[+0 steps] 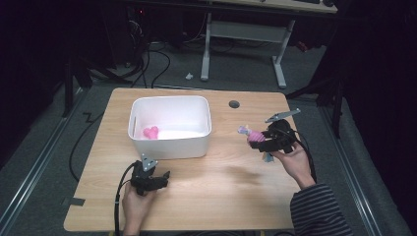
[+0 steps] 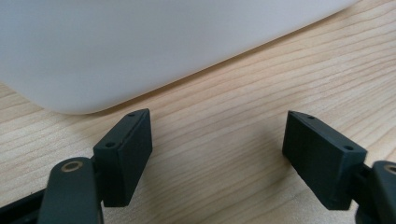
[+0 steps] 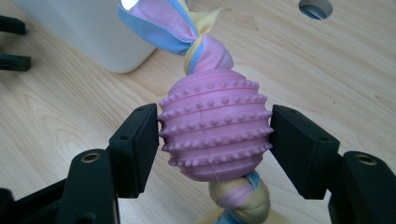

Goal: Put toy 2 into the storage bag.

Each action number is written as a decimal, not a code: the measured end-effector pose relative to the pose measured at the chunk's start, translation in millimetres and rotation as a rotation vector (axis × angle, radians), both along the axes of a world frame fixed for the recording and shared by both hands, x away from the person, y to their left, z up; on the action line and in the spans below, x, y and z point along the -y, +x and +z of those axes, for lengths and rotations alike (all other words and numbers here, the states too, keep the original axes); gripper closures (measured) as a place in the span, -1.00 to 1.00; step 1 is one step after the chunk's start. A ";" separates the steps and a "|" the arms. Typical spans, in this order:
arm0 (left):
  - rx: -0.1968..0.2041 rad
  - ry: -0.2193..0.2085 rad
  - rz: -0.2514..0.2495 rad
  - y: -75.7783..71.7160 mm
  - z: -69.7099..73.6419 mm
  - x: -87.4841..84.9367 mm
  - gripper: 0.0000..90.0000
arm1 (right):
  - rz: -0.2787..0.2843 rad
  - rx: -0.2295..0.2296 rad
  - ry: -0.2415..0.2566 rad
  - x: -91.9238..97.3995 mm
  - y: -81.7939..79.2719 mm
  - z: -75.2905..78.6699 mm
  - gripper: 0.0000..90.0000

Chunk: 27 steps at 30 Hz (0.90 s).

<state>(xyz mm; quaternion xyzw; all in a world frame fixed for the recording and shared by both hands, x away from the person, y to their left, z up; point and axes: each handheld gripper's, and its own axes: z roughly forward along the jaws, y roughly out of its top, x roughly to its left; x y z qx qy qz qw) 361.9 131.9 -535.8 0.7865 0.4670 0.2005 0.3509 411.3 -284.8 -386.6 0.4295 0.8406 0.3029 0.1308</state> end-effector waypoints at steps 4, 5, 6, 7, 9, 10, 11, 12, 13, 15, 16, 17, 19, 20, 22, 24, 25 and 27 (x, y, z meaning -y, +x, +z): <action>0.000 0.000 -0.001 0.0 0.0 -0.1 -0.46 | 0.016 0.003 0.028 -3.5 1.1 7.7 -0.23; 0.000 0.000 0.000 0.0 0.0 0.0 -0.46 | 0.023 0.005 0.030 -4.6 1.6 9.7 -0.23; -0.001 0.001 -0.001 0.0 0.0 -0.1 -0.46 | 0.025 0.004 0.032 -6.0 2.0 11.8 -0.23; -0.001 0.001 -0.001 0.0 0.0 -0.1 -0.46 | 0.031 0.008 0.037 -7.5 2.8 14.4 -0.23; 0.000 0.000 0.000 0.0 0.0 0.0 -0.46 | 0.045 0.010 0.045 -9.7 3.9 18.2 -0.23; 0.000 0.000 0.000 0.0 0.0 -0.1 -0.46 | 0.051 0.014 0.047 -11.3 4.3 20.5 -0.23; 0.000 0.000 0.000 0.0 0.0 -0.1 -0.46 | 0.057 0.018 0.047 -13.2 4.7 22.7 -0.23; 0.000 0.000 0.000 0.0 0.0 0.0 -0.46 | 0.065 0.021 0.047 -15.3 5.2 24.8 -0.23; 0.000 0.000 0.000 0.0 0.0 -0.1 -0.46 | 0.074 0.023 0.051 -18.4 5.9 27.8 -0.23; 0.000 0.000 0.000 0.0 0.0 0.0 -0.46 | 0.089 0.025 0.050 -22.2 7.3 30.9 -0.23; 0.000 -0.001 0.001 0.0 0.0 0.0 -0.46 | 0.091 0.025 0.049 -24.1 7.8 32.1 -0.23; 0.000 -0.001 0.000 0.0 0.0 0.0 -0.46 | 0.099 0.027 0.043 -26.5 9.0 33.8 -0.23; 0.000 -0.001 0.000 0.0 0.0 0.0 -0.46 | 0.113 0.031 0.035 -30.8 10.6 36.8 -0.23; 0.000 0.000 0.000 0.0 0.0 0.0 -0.46 | 0.119 0.031 0.033 -34.0 11.3 39.0 -0.23; 0.000 -0.001 0.000 0.0 0.0 0.0 -0.46 | 0.132 0.035 0.032 -38.8 12.6 42.5 -0.23; 0.000 -0.001 0.000 0.0 0.0 0.0 -0.46 | 0.145 0.039 0.030 -43.5 14.1 45.5 -0.23; 0.000 -0.001 0.000 0.0 0.0 0.0 -0.46 | 0.151 0.039 0.029 -45.8 14.9 47.0 -0.23; 0.000 -0.001 0.000 0.0 0.0 0.0 -0.46 | 0.162 0.041 0.030 -49.3 16.8 49.4 -0.23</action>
